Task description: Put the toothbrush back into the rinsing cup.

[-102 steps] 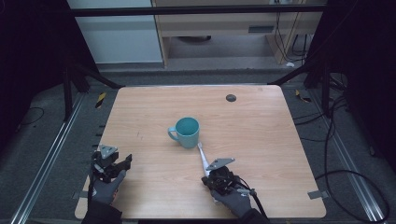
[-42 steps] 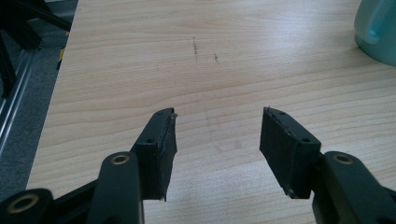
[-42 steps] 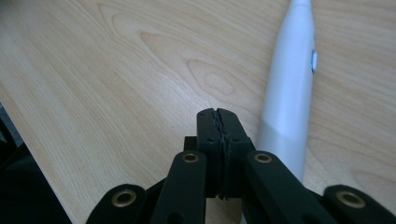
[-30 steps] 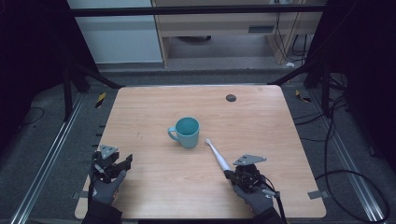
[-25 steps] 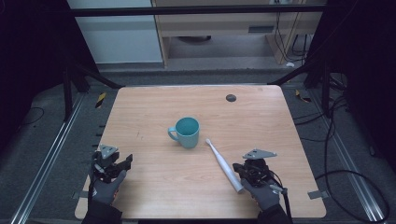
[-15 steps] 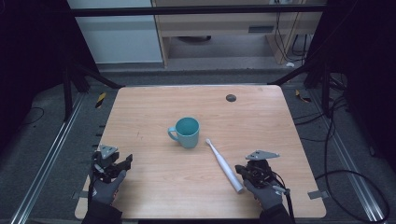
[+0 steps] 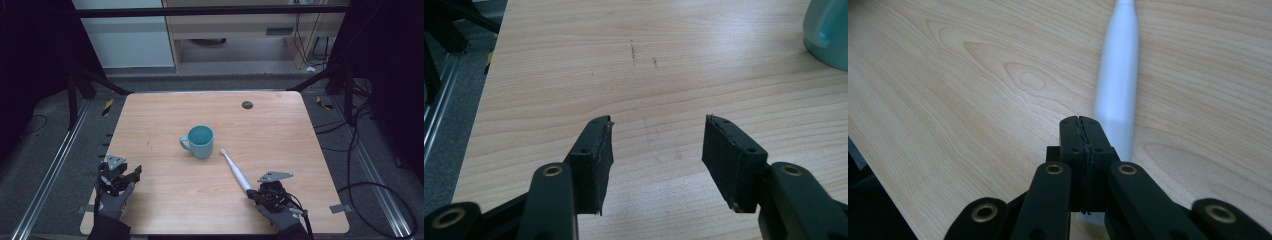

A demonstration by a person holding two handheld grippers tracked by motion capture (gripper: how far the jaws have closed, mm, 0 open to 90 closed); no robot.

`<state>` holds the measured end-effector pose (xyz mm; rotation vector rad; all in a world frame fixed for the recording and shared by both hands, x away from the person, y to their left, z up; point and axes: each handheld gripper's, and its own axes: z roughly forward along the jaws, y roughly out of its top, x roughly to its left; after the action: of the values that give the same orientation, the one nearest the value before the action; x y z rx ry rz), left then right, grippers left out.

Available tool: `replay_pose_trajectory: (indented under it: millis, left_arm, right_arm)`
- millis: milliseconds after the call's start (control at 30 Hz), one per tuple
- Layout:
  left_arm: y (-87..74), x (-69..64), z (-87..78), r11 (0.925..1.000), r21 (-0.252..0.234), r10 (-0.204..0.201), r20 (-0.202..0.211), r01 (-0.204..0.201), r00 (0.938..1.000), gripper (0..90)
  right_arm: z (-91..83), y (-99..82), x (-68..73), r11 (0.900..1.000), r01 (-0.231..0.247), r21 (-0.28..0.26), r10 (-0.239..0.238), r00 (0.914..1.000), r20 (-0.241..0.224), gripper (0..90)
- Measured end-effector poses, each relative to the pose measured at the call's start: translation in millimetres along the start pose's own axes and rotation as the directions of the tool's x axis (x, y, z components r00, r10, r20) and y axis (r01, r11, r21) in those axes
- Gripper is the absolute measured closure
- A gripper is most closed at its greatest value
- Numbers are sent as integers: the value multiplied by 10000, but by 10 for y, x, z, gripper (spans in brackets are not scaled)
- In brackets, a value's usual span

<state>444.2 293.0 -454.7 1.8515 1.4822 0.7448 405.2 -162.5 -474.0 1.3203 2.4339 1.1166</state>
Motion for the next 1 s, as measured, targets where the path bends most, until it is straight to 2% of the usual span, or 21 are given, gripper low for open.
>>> replay_pose_trajectory:
  millis: [200,600,833,1000]
  left_arm:
    - [2,-1,-1,10000,-2,11,-1,-11,10000,452]
    - [4,-2,1,10000,-3,-3,6,3,10000,452]
    - [6,-15,15,10000,33,42,20,-42,10000,451]
    - [8,-9,14,10000,7,33,29,-33,10000,445]
  right_arm:
    - [14,-23,15,9999,70,151,-71,10000,12,899]
    - [7,-56,-32,9995,-76,300,71,9998,171,899]
    - [-37,-19,-15,10000,32,27,-32,10000,38,892]
    - [-105,94,-22,9992,225,-330,-218,9996,201,845]
